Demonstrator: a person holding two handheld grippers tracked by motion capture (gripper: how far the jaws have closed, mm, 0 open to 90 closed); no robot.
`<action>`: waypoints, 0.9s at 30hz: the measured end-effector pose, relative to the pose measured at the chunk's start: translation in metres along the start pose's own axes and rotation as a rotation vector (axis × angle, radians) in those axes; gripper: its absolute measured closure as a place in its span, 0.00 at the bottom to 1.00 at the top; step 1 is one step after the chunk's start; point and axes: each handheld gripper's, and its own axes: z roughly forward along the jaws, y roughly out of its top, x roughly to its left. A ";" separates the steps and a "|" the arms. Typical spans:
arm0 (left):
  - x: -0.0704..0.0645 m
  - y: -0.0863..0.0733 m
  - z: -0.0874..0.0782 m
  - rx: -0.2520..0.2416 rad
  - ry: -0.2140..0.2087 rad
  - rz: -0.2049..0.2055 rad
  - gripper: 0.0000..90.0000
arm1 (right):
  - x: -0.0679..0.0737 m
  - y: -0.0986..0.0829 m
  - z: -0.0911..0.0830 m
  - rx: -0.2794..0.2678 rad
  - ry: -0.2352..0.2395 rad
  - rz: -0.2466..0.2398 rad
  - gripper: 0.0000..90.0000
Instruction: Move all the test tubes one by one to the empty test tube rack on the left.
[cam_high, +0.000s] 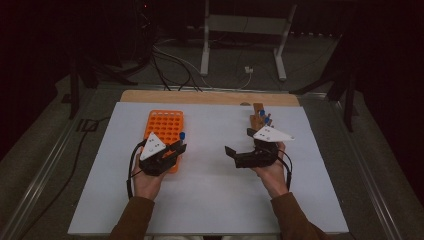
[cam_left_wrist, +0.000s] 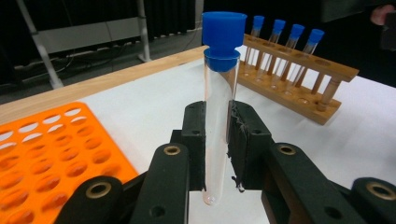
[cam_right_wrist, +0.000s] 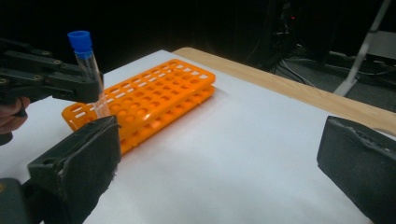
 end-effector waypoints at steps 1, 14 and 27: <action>0.001 -0.001 -0.001 0.002 0.002 0.001 0.87 | -0.001 -0.001 -0.002 -0.001 -0.003 0.001 0.00; 0.012 -0.014 -0.011 0.018 0.039 -0.018 0.87 | -0.012 -0.011 -0.021 -0.004 -0.044 0.010 0.00; 0.018 -0.026 -0.014 0.044 0.062 -0.034 0.87 | -0.026 -0.024 -0.042 -0.002 -0.091 0.029 0.00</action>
